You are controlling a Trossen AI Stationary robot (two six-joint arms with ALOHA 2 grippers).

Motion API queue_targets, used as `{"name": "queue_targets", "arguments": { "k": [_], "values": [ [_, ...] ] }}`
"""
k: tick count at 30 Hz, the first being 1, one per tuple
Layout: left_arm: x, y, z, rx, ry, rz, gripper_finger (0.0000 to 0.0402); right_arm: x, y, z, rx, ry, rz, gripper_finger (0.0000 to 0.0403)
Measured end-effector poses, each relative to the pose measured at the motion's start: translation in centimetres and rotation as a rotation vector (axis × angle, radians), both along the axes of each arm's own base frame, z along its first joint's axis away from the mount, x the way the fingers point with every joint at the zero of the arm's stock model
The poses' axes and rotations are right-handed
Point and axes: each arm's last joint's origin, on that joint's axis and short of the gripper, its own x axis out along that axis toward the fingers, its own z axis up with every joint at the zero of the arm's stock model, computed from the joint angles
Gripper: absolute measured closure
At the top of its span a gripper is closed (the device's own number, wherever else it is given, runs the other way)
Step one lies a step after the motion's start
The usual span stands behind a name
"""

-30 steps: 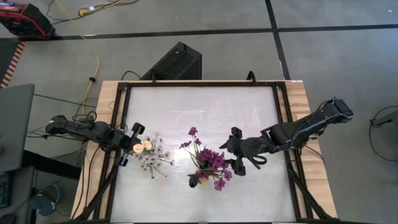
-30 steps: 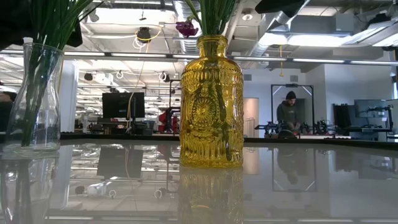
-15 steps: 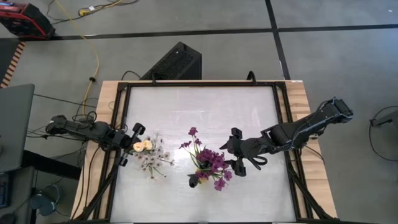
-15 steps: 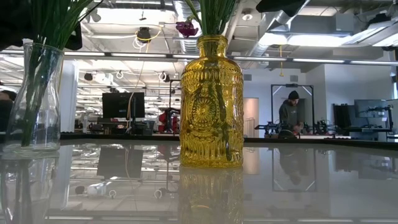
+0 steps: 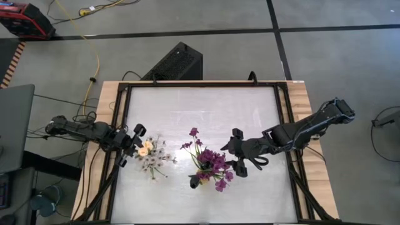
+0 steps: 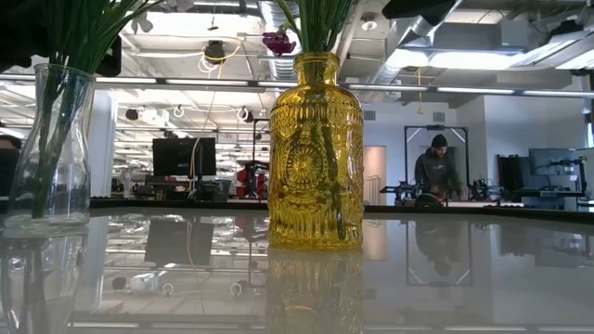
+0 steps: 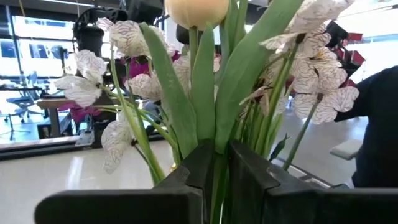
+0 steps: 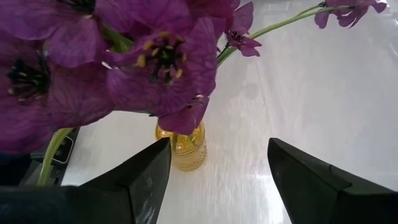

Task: Sort flowers into vase by color
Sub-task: Put the light pink flower into the transparent vase, then return to Home Position

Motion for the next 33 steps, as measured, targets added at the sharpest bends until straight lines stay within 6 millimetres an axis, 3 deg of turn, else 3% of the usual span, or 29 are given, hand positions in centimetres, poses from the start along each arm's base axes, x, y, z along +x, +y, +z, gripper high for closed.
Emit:
{"name": "queue_targets", "arguments": {
  "k": [12,26,33],
  "values": [
    [-1.6,0.7,3.5,0.01,0.277,0.112,0.0368,0.0,0.0,0.0,0.007,0.003,0.01,0.0111],
    [-2.1,0.9,3.6,-0.245,0.457,0.11,0.0225,0.0,0.0,0.0,0.005,0.003,0.011,0.0111],
    [-2.7,0.9,3.5,-0.309,0.587,0.071,0.0198,0.0,0.0,0.0,0.0,0.003,0.015,0.0111]
  ]
}}
